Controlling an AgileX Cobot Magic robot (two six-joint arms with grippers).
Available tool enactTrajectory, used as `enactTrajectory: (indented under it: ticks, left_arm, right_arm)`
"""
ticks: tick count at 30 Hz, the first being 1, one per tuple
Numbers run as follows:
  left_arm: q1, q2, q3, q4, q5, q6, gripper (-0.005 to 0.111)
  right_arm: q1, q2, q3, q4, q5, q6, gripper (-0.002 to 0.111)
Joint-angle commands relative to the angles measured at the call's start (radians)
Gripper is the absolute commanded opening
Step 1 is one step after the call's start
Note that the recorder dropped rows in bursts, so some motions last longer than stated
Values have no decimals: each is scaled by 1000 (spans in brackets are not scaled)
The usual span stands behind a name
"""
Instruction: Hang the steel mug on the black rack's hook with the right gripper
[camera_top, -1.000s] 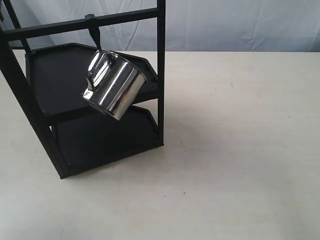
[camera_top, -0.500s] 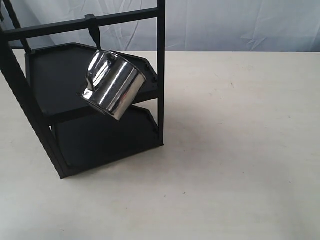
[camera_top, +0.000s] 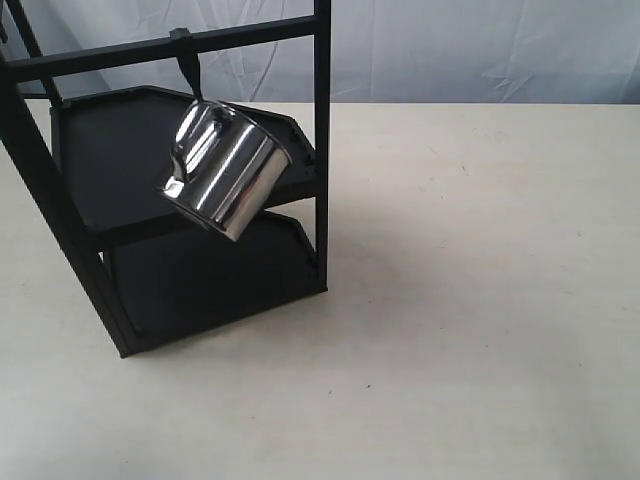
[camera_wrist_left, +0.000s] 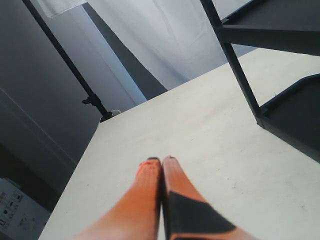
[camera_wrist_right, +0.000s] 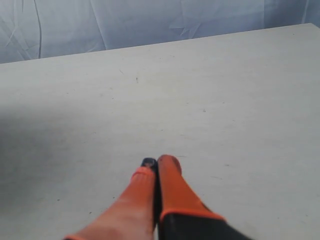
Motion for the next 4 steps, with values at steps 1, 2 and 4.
enactTrajectory:
  ticks: [1,2,4]
  left_arm:
    - [-1,-5,0,-1,-8,-2,2]
    - [-1,-5,0,-1,-8,-2,2]
    - [-1,-5,0,-1,-8,-2,2]
  right_arm:
    - [2,-7,4,-1,-9,-3,-1]
    - [2,-7,4,-1,-9,-3,-1]
    - [2,-7,4,-1,-9,-3,-1]
